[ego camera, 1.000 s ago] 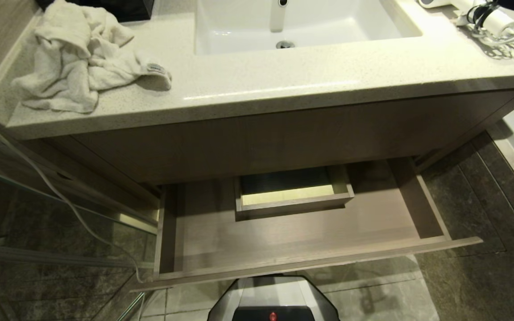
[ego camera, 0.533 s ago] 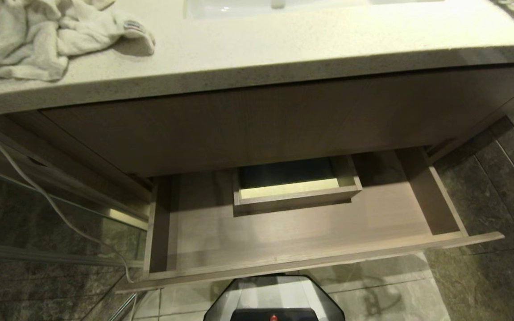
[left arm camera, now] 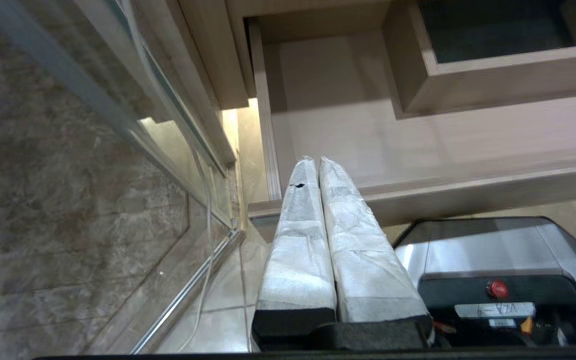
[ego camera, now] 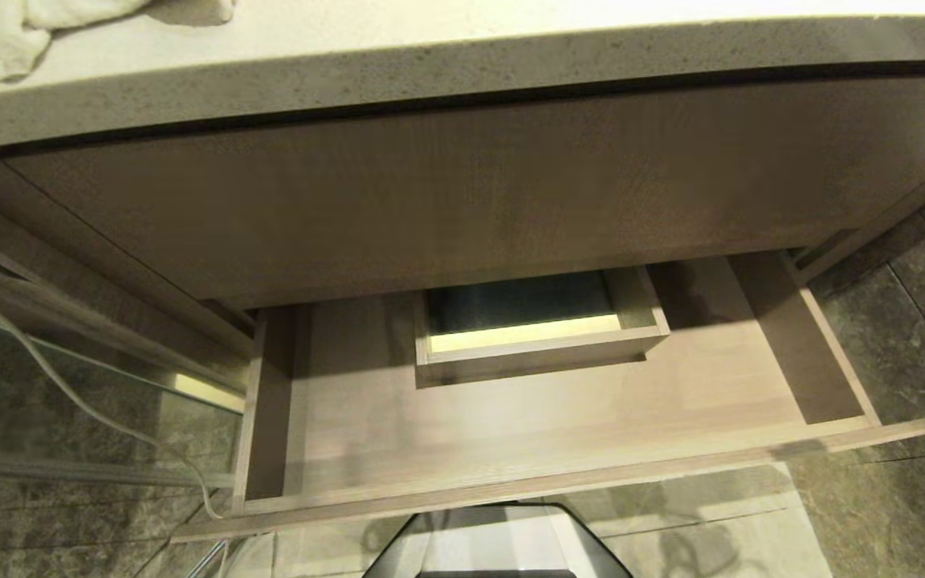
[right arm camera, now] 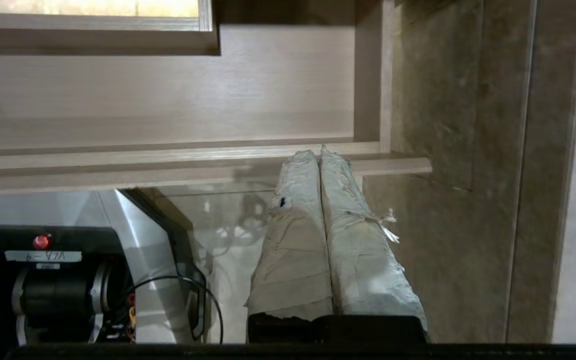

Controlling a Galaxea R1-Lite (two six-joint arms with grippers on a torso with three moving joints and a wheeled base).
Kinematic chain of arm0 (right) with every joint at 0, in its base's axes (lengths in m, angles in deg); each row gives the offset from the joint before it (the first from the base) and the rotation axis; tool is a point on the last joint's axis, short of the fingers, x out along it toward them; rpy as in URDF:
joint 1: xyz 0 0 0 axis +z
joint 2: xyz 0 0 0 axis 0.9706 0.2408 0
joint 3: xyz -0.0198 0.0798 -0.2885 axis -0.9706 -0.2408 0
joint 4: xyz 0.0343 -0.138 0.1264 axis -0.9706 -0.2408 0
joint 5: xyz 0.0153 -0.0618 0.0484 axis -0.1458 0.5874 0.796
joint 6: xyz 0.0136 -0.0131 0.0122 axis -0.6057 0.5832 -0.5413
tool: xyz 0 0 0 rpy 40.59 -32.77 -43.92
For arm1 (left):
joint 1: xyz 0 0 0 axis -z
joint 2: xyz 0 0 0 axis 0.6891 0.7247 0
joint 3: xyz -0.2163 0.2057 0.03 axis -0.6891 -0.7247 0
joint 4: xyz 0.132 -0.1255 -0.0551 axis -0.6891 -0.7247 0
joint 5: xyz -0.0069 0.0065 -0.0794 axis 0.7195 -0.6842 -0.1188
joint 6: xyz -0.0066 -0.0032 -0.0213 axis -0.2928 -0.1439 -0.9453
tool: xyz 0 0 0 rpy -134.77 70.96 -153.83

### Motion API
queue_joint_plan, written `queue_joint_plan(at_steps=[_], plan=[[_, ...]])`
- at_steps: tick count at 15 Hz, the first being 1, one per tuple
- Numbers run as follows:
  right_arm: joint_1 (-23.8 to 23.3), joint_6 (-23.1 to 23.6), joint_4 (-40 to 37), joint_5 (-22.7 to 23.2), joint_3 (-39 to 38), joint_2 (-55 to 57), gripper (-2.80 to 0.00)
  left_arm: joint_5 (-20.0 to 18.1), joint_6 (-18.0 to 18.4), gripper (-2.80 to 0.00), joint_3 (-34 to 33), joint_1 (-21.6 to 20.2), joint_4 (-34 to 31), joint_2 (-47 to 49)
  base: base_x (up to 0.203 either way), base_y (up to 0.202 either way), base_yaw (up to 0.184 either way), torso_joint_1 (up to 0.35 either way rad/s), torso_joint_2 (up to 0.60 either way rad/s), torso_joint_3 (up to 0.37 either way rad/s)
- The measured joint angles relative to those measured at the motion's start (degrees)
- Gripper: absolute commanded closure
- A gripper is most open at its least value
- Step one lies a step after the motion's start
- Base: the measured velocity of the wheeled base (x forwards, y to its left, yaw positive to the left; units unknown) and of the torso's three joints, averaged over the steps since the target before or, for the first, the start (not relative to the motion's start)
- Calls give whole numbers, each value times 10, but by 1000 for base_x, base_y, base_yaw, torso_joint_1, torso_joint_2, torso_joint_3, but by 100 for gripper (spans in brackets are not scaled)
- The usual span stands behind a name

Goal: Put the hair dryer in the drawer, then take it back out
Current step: Close the drawer

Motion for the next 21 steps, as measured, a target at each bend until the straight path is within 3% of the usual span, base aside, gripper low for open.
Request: queue_joint_plan(at_steps=[10, 21], plan=[[9, -5, -8, -1, -7, 11, 0, 0, 0, 0, -1, 0, -2, 0, 0, 0, 0, -34, 371, 355], [13, -5, -8, 0, -7, 27, 0, 0, 0, 0, -1, 0, -2, 0, 0, 0, 0, -53, 314, 241]])
